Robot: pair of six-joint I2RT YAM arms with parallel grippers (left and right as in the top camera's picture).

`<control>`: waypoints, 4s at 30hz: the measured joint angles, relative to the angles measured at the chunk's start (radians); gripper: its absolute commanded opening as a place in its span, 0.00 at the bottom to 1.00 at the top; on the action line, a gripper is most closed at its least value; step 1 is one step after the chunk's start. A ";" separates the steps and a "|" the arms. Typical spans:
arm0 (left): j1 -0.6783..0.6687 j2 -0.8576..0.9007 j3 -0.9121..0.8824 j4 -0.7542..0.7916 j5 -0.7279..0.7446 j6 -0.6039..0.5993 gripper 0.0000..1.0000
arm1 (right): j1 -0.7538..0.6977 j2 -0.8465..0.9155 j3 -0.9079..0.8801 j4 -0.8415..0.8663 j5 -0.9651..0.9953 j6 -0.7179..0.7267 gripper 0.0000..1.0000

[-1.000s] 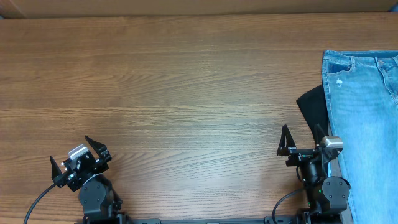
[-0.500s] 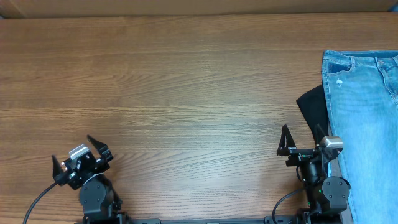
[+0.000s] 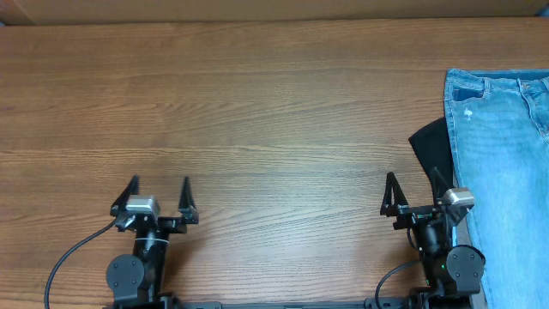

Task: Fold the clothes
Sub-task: 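Reach the right gripper to the jeans waistband on the right, then grasp the jeans with the right gripper and drag them left onto the table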

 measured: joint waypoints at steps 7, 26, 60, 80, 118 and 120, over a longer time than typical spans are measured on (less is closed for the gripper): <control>0.000 0.021 0.204 -0.136 0.140 0.004 1.00 | 0.000 0.068 0.130 -0.092 -0.103 0.051 1.00; 0.000 0.905 1.187 -0.896 0.254 0.011 1.00 | 0.000 1.117 1.241 -1.059 -0.145 0.066 1.00; -0.002 1.457 1.214 -1.041 0.643 -0.056 1.00 | -0.279 1.655 1.585 -0.900 -0.079 0.145 1.00; -0.200 1.457 1.397 -1.033 0.386 0.014 1.00 | -0.278 2.209 1.949 -0.975 0.173 0.106 1.00; -0.236 1.457 1.397 -1.025 0.217 0.036 0.96 | -0.266 2.392 2.041 -1.103 0.443 0.080 0.04; -0.236 1.457 1.397 -1.026 0.217 0.037 0.97 | -0.269 2.390 2.090 -1.140 0.435 0.091 0.04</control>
